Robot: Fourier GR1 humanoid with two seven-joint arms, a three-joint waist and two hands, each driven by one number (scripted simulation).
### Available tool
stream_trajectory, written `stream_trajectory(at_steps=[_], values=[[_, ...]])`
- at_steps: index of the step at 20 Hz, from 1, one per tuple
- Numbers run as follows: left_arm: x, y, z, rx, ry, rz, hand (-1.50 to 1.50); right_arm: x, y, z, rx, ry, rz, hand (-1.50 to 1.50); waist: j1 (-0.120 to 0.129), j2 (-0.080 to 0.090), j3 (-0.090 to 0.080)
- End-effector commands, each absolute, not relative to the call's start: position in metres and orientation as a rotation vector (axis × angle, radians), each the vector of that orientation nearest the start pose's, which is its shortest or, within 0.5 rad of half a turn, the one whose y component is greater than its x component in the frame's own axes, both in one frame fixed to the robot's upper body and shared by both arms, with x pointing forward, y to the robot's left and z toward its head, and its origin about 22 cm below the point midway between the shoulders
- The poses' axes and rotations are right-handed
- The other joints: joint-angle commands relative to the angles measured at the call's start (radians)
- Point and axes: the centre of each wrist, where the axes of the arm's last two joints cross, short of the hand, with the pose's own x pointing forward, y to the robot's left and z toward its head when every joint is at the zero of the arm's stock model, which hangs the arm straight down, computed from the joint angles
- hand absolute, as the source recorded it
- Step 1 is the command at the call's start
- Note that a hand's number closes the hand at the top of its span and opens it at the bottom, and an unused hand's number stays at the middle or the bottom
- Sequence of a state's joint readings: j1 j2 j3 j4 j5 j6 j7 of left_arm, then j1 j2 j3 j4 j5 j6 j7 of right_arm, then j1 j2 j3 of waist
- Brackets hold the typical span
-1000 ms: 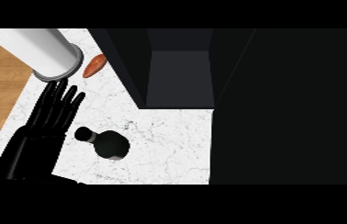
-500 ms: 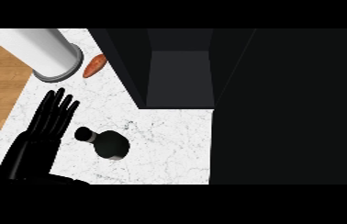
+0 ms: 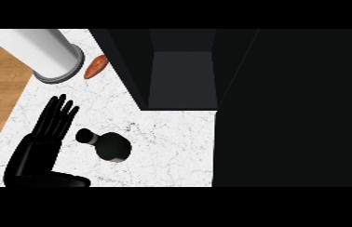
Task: Pick up the wine, place it into the cabinet and close the cabinet
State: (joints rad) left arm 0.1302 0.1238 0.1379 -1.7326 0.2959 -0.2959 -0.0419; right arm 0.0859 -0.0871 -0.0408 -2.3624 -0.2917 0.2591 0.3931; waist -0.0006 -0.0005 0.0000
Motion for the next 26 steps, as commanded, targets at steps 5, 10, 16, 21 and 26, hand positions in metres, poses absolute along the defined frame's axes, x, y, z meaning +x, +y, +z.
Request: stream_trajectory(at_steps=[5,10,16,21,26], values=[[0.222,0.312,-0.020,-0.200,-1.668,-0.030,-1.50,0.171,-0.242,0.182,0.286,-1.900,0.272,-1.50,0.000,0.001,0.000],[0.211,0.317,-0.055,-0.212,-1.670,-0.029,-1.50,0.172,-0.230,0.178,0.299,-1.905,0.254,-1.50,0.001,0.001,-0.001],[0.214,0.307,-0.075,-0.217,-1.627,-0.013,-1.50,0.156,-0.252,0.169,0.286,-1.902,0.270,-1.50,-0.003,0.000,0.000],[0.221,0.326,-0.080,-0.242,-1.585,-0.004,-1.50,0.167,-0.245,0.173,0.268,-1.908,0.252,-1.50,-0.001,0.000,0.000],[0.228,0.332,-0.105,-0.242,-1.605,-0.016,-1.50,0.149,-0.236,0.154,0.281,-1.884,0.274,-1.50,-0.005,0.001,0.000]])
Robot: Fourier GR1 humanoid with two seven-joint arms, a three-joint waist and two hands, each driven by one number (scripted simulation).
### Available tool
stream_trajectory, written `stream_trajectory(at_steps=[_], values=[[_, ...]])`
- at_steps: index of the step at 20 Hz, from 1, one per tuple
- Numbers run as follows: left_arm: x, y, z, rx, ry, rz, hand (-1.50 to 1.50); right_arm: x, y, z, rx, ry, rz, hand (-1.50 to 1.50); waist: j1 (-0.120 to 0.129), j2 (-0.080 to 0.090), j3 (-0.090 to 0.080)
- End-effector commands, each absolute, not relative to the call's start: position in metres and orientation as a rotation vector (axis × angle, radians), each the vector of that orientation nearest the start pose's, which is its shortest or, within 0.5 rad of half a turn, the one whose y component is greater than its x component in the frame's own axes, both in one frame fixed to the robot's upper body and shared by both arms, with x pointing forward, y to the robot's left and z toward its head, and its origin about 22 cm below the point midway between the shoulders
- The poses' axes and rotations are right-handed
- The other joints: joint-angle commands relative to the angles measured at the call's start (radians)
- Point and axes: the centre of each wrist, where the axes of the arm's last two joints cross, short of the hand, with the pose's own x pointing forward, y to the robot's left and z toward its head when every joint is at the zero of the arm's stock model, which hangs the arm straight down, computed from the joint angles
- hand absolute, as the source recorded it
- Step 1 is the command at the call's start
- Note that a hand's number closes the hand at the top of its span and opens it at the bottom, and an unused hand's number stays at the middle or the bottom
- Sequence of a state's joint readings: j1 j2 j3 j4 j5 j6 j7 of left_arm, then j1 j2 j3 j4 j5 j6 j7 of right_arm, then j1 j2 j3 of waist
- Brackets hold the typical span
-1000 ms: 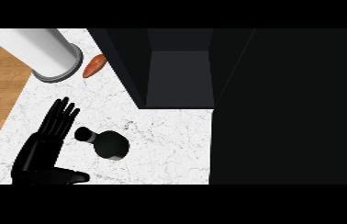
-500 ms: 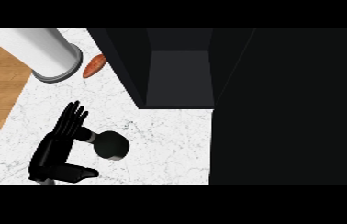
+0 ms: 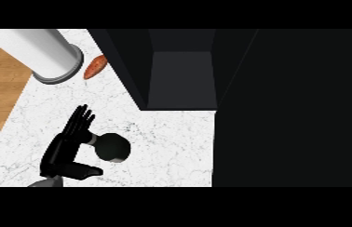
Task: Pick up the wine, place it into the cabinet and close the cabinet
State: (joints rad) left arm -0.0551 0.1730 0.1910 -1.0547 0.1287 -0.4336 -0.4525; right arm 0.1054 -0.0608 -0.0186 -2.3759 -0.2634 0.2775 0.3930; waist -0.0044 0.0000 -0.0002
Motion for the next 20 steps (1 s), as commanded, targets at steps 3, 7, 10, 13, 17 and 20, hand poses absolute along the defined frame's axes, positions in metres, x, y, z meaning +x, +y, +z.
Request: stream_trajectory(at_steps=[3,7,10,13,17,20], values=[[0.247,0.320,-0.111,-0.259,-1.567,-0.043,-1.50,0.158,-0.245,0.168,0.283,-1.906,0.257,-1.50,-0.002,0.001,0.000],[0.233,0.319,-0.123,-0.254,-1.571,-0.021,-1.50,0.155,-0.254,0.165,0.265,-1.920,0.246,-1.50,-0.001,0.000,0.000],[0.235,0.306,-0.143,-0.251,-1.557,-0.024,-1.50,0.167,-0.242,0.168,0.265,-1.905,0.263,-1.50,-0.003,0.002,-0.001],[0.240,0.299,-0.139,-0.261,-1.565,0.006,-1.50,0.162,-0.237,0.171,0.260,-1.890,0.268,-1.50,0.001,0.000,0.000],[0.234,0.307,-0.151,-0.302,-1.561,0.070,-1.50,0.161,-0.244,0.160,0.250,-1.910,0.250,-1.50,-0.003,0.001,0.000],[0.233,0.303,-0.151,-0.354,-1.547,0.080,-1.50,0.149,-0.241,0.171,0.235,-1.895,0.277,-1.50,-0.001,0.000,0.000]])
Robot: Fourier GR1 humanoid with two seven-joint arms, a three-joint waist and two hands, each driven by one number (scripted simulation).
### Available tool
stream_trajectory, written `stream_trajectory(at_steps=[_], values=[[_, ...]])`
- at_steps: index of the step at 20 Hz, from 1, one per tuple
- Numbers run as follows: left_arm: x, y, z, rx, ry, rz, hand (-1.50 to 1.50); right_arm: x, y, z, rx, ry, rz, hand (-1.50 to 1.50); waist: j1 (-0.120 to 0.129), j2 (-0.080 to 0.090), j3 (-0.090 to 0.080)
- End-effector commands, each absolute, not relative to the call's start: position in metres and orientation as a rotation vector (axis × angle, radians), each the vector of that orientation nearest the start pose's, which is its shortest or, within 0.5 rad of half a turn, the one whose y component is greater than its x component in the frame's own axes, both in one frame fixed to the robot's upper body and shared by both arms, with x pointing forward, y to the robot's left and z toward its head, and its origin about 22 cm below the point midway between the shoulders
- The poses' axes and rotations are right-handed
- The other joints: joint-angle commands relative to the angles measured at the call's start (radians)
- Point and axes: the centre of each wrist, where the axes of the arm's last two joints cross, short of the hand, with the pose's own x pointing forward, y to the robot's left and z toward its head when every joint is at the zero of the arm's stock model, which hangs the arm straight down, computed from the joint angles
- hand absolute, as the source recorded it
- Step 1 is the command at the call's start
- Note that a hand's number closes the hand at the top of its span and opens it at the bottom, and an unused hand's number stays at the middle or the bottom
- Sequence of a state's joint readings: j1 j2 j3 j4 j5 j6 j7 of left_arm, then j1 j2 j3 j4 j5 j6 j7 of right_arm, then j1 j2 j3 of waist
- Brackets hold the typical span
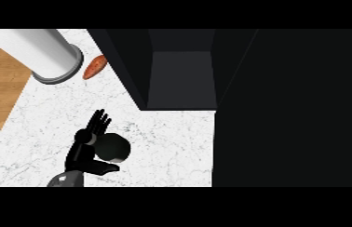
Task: Pick up the wine, place it into the cabinet and close the cabinet
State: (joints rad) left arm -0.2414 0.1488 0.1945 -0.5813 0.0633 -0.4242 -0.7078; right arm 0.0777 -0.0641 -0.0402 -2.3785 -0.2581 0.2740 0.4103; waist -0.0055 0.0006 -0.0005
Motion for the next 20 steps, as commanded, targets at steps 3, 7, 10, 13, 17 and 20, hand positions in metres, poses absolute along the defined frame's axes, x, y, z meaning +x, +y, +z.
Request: stream_trajectory(at_steps=[3,7,10,13,17,20], values=[[0.225,0.286,-0.166,-0.375,-1.579,0.096,-1.50,0.165,-0.245,0.165,0.250,-1.909,0.261,-1.50,-0.002,0.001,0.000],[0.224,0.276,-0.173,-0.390,-1.532,0.093,-1.50,0.167,-0.241,0.167,0.251,-1.904,0.270,-1.50,-0.004,0.002,-0.001],[0.228,0.286,-0.167,-0.406,-1.551,0.103,1.50,0.167,-0.235,0.161,0.265,-1.915,0.280,-1.50,0.000,0.001,0.000],[0.227,0.289,-0.171,-0.420,-1.547,0.094,1.50,0.164,-0.244,0.170,0.240,-1.917,0.265,-1.50,-0.007,0.004,-0.001],[0.218,0.300,-0.172,-0.432,-1.540,0.079,1.50,0.160,-0.257,0.155,0.257,-1.895,0.279,-1.50,-0.007,0.002,0.000],[0.224,0.295,-0.171,-0.423,-1.548,0.057,1.50,0.161,-0.242,0.152,0.239,-1.908,0.258,-1.50,-0.006,0.002,-0.001]])
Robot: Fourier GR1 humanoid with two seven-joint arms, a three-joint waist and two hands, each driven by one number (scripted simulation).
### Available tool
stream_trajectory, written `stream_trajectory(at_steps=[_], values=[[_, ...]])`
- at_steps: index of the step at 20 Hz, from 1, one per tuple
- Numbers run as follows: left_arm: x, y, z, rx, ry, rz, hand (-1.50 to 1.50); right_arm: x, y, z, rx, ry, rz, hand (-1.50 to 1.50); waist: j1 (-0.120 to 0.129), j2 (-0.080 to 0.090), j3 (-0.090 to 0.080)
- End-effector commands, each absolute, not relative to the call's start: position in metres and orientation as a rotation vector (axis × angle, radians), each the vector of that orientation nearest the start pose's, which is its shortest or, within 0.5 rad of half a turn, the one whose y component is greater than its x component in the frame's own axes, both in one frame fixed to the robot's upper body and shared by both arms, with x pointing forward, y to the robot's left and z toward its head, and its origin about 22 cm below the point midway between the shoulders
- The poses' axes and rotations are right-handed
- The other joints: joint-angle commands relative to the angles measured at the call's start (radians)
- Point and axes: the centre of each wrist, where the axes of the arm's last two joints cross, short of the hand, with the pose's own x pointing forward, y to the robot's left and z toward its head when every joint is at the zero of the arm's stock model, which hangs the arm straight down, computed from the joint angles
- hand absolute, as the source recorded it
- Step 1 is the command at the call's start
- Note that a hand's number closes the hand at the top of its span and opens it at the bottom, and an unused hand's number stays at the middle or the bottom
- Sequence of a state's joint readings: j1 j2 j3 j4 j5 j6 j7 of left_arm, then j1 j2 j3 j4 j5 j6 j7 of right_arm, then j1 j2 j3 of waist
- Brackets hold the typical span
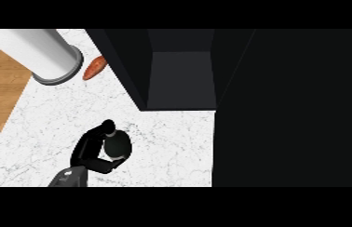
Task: Pick up the wine, place it into the cabinet and close the cabinet
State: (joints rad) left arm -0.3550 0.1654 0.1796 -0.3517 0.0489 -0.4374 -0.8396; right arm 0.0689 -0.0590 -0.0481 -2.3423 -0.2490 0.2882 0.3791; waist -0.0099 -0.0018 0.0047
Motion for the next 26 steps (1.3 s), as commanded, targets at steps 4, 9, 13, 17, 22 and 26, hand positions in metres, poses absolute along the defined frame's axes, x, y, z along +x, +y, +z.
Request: stream_trajectory(at_steps=[4,9,13,17,22,26], values=[[0.223,0.286,-0.174,-0.424,-1.579,0.054,1.50,0.174,-0.253,0.163,0.241,-1.905,0.273,-1.50,-0.003,0.007,-0.007],[0.201,0.287,-0.175,-0.315,-1.622,0.152,1.50,0.163,-0.248,0.169,0.213,-1.910,0.277,-1.50,0.019,-0.003,-0.004],[0.149,0.268,-0.199,-0.208,-1.634,0.285,1.50,0.166,-0.255,0.171,0.221,-1.910,0.232,-1.50,0.024,-0.001,-0.004],[0.144,0.284,-0.182,-0.253,-1.690,0.286,1.50,0.167,-0.244,0.160,0.206,-1.883,0.251,-1.50,0.028,-0.004,-0.003],[0.146,0.264,-0.162,-0.377,-1.725,0.279,1.50,0.168,-0.239,0.160,0.238,-1.874,0.238,-1.50,0.026,-0.003,-0.003],[0.148,0.261,-0.131,-0.360,-1.765,0.274,1.50,0.169,-0.233,0.159,0.228,-1.906,0.234,-1.50,0.018,-0.001,-0.004]])
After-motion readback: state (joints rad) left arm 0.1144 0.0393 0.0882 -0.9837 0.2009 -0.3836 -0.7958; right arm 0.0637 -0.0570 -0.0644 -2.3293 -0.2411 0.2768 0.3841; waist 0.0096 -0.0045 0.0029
